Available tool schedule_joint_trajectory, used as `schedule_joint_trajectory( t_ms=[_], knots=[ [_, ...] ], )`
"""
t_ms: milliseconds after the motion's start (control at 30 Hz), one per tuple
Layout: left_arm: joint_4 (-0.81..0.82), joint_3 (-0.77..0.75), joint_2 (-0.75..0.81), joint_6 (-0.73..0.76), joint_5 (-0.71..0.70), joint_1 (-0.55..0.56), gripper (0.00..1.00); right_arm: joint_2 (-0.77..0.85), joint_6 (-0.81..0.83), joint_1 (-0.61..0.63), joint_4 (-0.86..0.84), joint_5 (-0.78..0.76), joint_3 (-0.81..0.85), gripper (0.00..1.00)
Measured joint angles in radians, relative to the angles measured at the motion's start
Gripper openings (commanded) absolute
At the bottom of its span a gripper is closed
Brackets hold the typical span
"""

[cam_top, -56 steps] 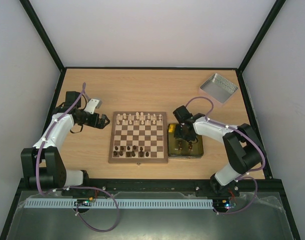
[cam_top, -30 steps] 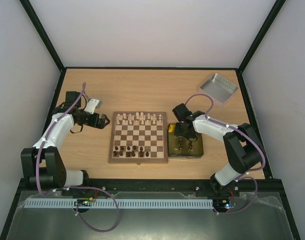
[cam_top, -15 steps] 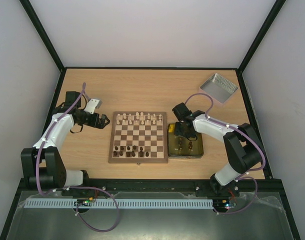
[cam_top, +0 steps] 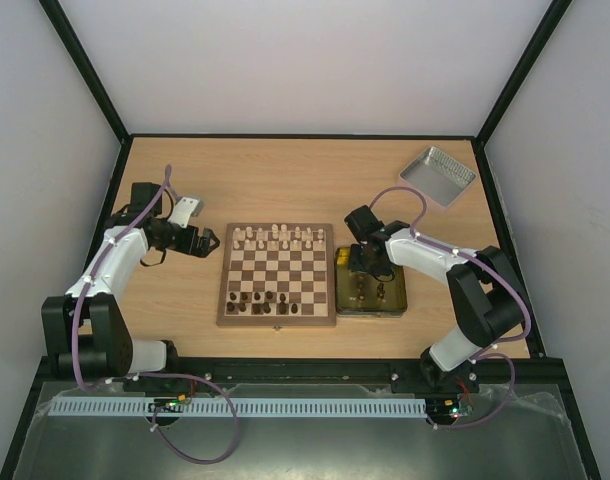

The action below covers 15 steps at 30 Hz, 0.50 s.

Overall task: Set up the chess pieces on the board
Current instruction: Pick up the chess piece from the storage box.

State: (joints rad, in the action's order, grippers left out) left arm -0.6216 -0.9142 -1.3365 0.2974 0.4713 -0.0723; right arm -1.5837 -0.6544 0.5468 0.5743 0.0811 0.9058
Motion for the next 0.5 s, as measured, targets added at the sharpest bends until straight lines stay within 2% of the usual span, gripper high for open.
schedule_joint_trajectory(
  t_ms=[500],
  knots=[
    [0.001, 0.0, 0.012, 0.0, 0.0, 0.0, 0.99, 0.0, 0.0, 0.0, 0.0, 0.01, -0.01, 0.14]
  ],
)
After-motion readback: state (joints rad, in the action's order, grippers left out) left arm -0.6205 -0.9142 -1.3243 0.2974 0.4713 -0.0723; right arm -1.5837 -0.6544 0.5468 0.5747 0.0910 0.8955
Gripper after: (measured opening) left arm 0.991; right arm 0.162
